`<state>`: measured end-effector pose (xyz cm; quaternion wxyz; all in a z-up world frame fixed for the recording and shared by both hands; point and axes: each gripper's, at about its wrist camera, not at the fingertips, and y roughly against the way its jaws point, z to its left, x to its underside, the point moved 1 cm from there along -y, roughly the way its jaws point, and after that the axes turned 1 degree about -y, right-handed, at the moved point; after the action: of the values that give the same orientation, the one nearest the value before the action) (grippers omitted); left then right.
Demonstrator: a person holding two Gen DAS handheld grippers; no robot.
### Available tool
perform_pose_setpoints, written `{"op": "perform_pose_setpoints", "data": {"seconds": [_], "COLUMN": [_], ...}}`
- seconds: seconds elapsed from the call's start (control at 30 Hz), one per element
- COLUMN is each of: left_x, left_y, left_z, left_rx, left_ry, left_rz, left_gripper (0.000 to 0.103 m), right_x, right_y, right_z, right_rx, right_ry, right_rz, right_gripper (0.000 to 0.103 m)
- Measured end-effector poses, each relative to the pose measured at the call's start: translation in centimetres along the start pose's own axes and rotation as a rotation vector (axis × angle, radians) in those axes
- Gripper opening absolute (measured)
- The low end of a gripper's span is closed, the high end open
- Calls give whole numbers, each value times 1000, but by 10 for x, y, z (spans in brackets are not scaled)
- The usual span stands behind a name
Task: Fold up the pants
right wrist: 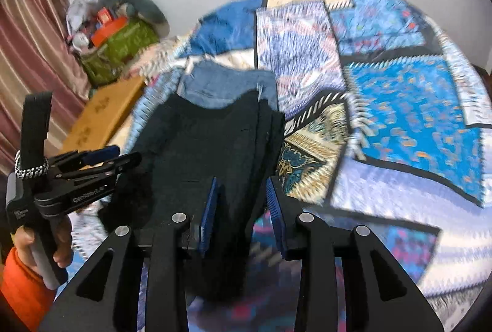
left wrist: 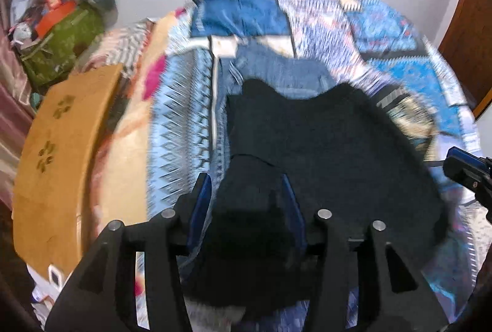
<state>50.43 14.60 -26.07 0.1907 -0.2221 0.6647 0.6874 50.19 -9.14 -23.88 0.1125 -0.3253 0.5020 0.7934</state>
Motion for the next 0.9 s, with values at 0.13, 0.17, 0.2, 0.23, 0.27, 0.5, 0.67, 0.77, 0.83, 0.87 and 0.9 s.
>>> {"op": "perform_pose_setpoints", "data": {"seconds": [0.13,0.17,0.2,0.23,0.27,0.5,0.67,0.77,0.83,0.87,0.9], "left_x": [10,12,16,20,24,74,119,149,166,172,178], "left_y": [83,102,126,152,173,333,409,436,448,451,454], "left_z": [3,3,2,1,-1,-26,-36,-41,-41,-42,-43], "left_rx": [-31,-31,-26,-19,-15,19,51,34,35,37,36], "left_ry": [13,18,23,24,21,-24,-24,-21,-12,-9,-9], "left_rz": [-109,-135,-173,-212,-246,-518,-657,-713,-733,-739,-745], "left_gripper": [48,48,48,48,48,49,64,68,73,76,79], "right_x": [1,3,3,6,8,41,81,105,118,120,124], "right_y": [80,101,115,144,164,289,355,372,377,375,376], "right_z": [19,25,30,39,47,105,140,151,153,151,150], "right_rx": [-28,-37,-45,-59,-66,-98,-101,-67,-61,-57,-49], "right_ry": [30,39,44,57,67,173,234,239,218,207,193], "right_rz": [-147,-183,-212,-259,-294,-521,-654,-700,-721,-726,-734], "right_gripper": [30,30,30,30,30,30,30,37,52,57,69]}}
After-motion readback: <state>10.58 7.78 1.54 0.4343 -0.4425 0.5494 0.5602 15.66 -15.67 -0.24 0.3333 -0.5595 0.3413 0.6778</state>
